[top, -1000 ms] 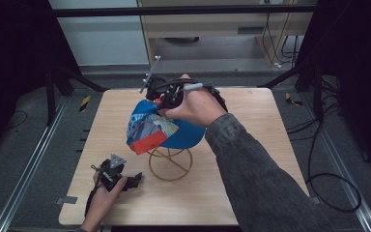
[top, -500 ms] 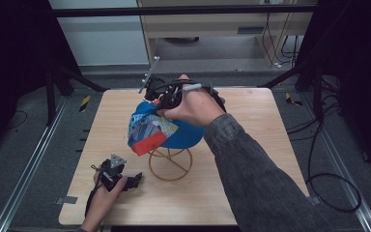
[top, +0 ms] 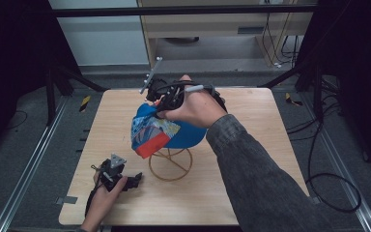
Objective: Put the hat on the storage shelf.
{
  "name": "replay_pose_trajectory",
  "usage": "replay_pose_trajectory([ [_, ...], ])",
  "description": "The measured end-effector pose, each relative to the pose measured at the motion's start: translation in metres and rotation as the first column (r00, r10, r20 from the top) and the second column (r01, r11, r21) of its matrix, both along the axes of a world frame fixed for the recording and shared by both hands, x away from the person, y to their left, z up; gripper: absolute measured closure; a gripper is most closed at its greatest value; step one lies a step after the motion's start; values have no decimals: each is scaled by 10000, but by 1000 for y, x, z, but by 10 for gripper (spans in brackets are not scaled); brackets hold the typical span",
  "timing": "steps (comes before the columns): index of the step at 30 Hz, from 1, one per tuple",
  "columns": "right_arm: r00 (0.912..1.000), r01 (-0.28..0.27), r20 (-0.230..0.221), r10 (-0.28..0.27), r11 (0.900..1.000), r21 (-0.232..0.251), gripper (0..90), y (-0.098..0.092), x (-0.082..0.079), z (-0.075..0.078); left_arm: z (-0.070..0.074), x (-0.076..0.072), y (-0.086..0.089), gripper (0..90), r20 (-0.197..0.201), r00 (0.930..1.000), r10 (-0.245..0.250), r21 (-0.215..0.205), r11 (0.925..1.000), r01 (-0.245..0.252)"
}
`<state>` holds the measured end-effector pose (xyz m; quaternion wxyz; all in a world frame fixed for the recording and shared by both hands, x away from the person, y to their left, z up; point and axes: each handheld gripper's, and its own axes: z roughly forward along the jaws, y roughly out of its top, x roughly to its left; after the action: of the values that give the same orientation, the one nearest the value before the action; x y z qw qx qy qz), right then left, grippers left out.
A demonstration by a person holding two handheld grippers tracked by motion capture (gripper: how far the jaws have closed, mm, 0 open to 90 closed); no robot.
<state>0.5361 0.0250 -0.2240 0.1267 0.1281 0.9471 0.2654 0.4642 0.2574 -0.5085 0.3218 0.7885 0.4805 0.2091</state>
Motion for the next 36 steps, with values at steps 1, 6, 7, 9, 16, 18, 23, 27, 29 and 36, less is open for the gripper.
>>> replay_pose_trajectory([
  [1, 10000, 9, 13, -9, 10000, 64, 739, 0, 0, 0, 0, 0, 0, 0, 0, 10000, -3, 3, 10000, 3],
  [6, 10000, 37, 42, -37, 10000, 85, 687, -3, -1, 0, 0, 0, 0, 0, -1, 10000, -3, 4, 10000, 3],
  [7, 10000, 45, 65, -45, 10000, 86, 673, -3, -1, 0, 0, 0, 0, 0, 4, 10000, 1, 4, 10000, -1],
  [9, 9999, 109, 20, -109, 9999, 66, 656, -4, -1, 0, 0, 0, 0, 0, 0, 10000, -1, 2, 10000, 1],
  [16, 9998, 182, 37, -182, 9997, 148, 564, -8, -3, 1, 0, 0, 0, 0, 2, 10000, 3, 5, 10000, -3],
  [18, 9997, 222, 41, -222, 9996, 198, 546, -9, -4, 1, 0, 0, 0, 0, 2, 10000, -1, 9, 10000, 1],
  [23, 9998, 210, 54, -211, 9993, 311, 518, -15, -8, 3, 0, 0, 0, 0, -2, 10000, -3, 4, 10000, 3],
  [27, 9997, 228, 14, -228, 9990, 384, 507, -21, -10, 4, 0, 0, 0, 0, 8, 10000, 1, 6, 10000, -1],
  [29, 9996, 285, -5, -285, 9986, 445, 505, -24, -11, 4, 0, 0, 0, 0, 7, 10000, 0, 7, 10000, 0],
  [36, 9991, 412, -65, -409, 9970, 654, 502, -38, -12, 4, 0, 0, 0, 0, 4, 10000, -1, 9, 10000, 1],
])
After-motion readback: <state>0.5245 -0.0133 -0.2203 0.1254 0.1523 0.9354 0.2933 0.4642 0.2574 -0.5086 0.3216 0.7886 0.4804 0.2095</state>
